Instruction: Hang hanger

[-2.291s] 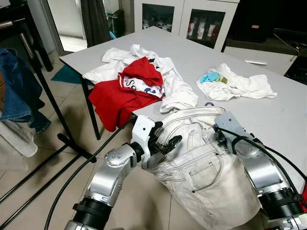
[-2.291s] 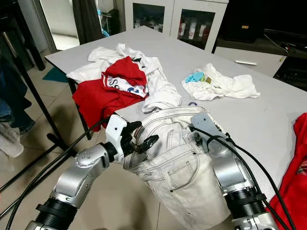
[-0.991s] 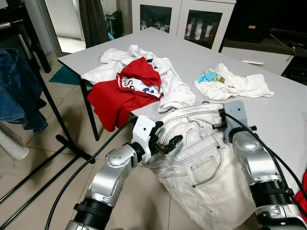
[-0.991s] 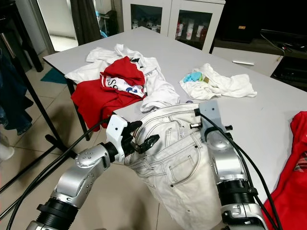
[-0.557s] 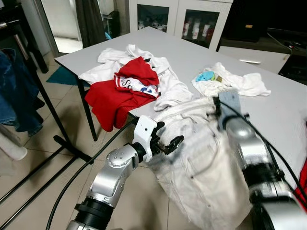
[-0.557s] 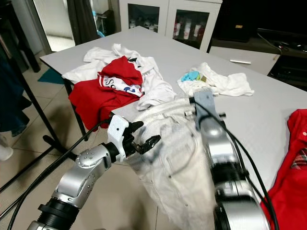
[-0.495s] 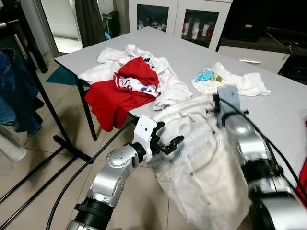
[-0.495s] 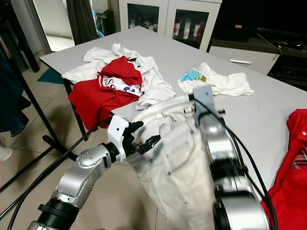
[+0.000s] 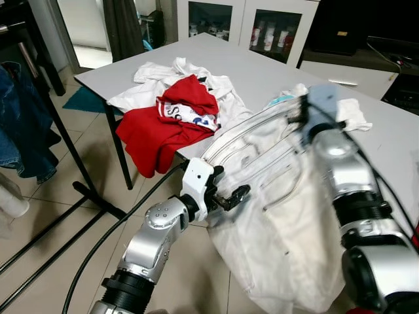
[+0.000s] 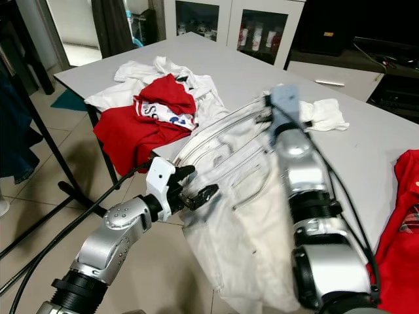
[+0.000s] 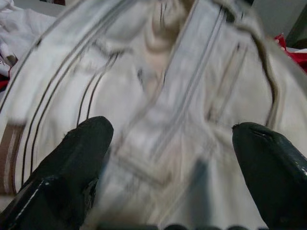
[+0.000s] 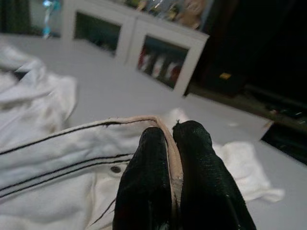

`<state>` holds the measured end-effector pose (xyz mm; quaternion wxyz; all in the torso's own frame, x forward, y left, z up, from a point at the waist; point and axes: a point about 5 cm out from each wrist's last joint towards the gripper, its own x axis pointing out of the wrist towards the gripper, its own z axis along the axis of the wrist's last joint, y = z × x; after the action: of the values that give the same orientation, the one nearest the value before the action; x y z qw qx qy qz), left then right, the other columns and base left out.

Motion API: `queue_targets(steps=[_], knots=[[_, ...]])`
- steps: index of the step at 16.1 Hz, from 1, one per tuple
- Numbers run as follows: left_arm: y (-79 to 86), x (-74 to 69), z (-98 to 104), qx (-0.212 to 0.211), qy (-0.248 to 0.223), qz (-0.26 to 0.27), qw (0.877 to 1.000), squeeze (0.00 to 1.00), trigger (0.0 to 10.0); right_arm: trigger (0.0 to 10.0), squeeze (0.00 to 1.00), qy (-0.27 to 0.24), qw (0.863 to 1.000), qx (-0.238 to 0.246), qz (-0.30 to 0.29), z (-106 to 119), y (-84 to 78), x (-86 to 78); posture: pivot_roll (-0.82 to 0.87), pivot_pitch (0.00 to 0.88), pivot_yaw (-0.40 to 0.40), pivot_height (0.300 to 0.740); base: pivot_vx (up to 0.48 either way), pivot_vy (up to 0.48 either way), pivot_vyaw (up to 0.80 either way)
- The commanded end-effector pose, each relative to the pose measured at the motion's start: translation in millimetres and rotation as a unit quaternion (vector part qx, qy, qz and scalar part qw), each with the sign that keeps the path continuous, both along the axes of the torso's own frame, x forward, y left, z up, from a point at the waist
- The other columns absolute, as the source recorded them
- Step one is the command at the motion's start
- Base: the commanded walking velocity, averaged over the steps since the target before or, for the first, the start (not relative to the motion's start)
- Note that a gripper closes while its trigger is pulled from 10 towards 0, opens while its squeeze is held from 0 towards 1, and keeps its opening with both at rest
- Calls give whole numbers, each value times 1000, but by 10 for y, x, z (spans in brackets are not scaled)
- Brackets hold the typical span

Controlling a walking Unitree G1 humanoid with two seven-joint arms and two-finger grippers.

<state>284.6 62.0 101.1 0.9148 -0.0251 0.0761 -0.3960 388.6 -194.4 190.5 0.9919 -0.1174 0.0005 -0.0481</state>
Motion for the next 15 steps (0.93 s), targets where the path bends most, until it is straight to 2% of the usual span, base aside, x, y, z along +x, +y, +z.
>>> queue_targets(steps=[1,3,5,6,7,8,9,11,13,15], knots=[[-30,-1,-3,4,-1,-4,1000,0,10000,0,0,-80,996,4,-33,415,-157,49,-10,0,-60,740,0,0,0],[-43,13,10,4,-3,-6,1000,0,10000,0,0,-96,995,15,-39,550,-205,90,-10,0,-60,740,0,0,0],[-37,16,9,4,-3,-5,1000,0,10000,0,0,-112,993,29,-26,660,-179,99,-4,0,-62,740,0,0,0],[-23,4,-6,6,-3,-3,1000,0,10000,0,0,-114,992,47,22,688,-92,95,3,0,-64,740,0,0,0],[-9,-7,-13,6,-3,-1,1000,0,10000,0,0,-109,992,35,59,661,-22,76,7,0,-66,740,0,0,0],[-2,-12,-13,4,-3,1,1000,914,10000,0,0,-108,991,31,68,633,-10,60,8,0,-66,740,0,0,0],[20,-12,-5,-4,-5,8,1000,1000,10000,0,0,-100,992,26,77,549,-23,19,10,0,-66,740,0,0,0],[41,-3,32,-20,-12,13,1000,1000,10000,0,0,-84,993,24,77,411,-88,-30,10,0,-64,740,0,0,0],[70,42,68,-11,-30,23,999,1000,10000,0,0,-67,995,23,75,287,-163,-84,2,0,-56,740,0,0,0],[104,75,73,3,-39,24,999,0,10000,0,0,-63,994,25,83,258,-236,-149,-4,0,-50,740,0,0,0]])
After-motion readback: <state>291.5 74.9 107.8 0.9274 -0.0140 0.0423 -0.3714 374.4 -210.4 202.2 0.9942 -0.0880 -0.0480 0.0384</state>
